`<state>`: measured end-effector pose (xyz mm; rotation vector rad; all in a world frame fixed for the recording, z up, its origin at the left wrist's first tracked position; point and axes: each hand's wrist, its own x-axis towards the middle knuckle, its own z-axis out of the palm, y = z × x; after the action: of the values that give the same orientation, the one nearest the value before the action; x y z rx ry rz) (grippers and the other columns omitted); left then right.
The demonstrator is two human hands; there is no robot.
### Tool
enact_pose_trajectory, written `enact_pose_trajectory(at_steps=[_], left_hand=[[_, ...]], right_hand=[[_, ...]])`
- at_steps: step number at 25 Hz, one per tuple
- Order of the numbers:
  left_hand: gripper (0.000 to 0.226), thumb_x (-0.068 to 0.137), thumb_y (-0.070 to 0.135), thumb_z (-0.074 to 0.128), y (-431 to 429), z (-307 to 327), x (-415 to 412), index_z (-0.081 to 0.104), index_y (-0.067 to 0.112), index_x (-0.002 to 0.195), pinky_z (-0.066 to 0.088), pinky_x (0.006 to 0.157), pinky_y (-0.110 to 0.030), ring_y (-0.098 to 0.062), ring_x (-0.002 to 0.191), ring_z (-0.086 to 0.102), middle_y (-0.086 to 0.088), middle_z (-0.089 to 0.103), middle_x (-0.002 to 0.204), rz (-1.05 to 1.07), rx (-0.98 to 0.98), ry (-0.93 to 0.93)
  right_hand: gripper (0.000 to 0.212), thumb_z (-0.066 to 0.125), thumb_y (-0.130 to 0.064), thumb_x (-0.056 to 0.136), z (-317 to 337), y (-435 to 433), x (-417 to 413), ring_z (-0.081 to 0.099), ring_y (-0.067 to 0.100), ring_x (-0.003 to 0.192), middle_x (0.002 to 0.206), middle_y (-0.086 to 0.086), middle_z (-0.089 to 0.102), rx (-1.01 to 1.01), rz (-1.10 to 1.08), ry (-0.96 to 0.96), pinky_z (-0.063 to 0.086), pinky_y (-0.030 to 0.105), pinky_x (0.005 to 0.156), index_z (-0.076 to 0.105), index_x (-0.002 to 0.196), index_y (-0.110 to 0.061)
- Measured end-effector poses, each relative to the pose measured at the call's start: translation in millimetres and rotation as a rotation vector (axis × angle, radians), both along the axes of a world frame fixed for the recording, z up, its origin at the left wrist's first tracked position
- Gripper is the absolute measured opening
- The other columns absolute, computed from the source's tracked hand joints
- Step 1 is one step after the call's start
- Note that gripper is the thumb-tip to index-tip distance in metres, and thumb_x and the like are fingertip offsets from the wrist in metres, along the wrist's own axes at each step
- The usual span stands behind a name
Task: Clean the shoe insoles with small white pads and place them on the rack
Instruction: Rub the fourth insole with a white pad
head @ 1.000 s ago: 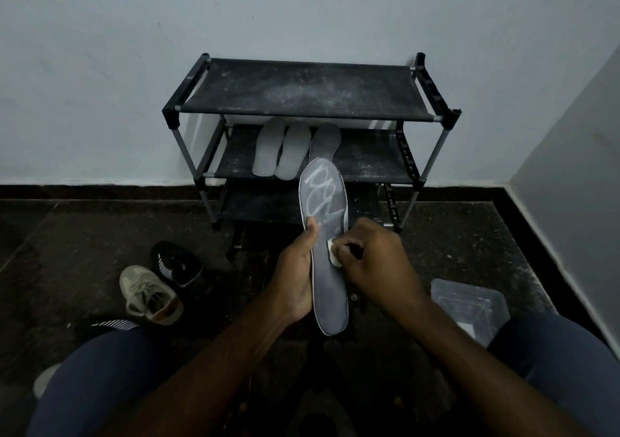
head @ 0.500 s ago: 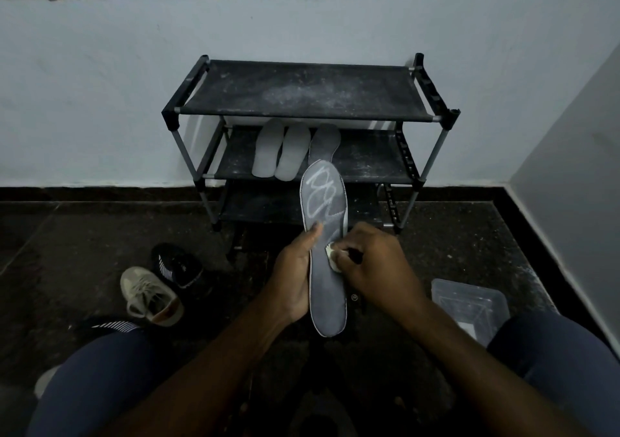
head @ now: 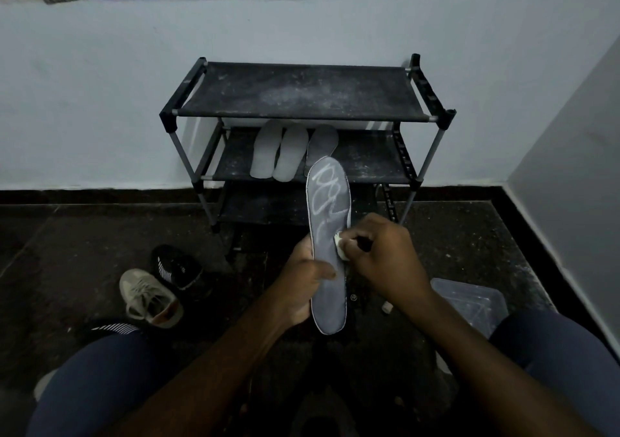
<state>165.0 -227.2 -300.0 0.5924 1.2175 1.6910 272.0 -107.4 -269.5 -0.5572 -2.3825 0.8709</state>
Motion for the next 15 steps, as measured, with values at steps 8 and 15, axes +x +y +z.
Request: enact_pose_trajectory(at_steps=[8,15], left_hand=[[0.077,0.062,-0.015,0.05,2.1,-1.0,3.3,0.052,0.001,0.138,0.056,0.077,-0.03,-0.024,0.097,0.07,-0.012,0.072,0.105,0.062,-0.049,-0.016],[0.076,0.063,-0.016,0.049,2.7,0.6,6.5,0.055,0.006,0.136,0.056,0.074,-0.029,-0.024,0.096,0.07,-0.012,0.073,0.105,0.047,-0.062,-0.004]], right_hand=[[0.011,0.071,-0.01,0.085,-2.2,-3.7,-2.9,0.06,0.007,0.07,0.08,-0.002,0.063,0.043,0.001,-0.056,0.053,0.039,0.068,0.074,0.074,-0.014],[0.013,0.066,-0.021,0.088,-2.8,-12.3,-5.7,0.061,0.011,0.074,0.085,-0.003,0.061,0.071,-0.001,-0.086,0.053,0.04,0.07,0.073,0.078,-0.018]])
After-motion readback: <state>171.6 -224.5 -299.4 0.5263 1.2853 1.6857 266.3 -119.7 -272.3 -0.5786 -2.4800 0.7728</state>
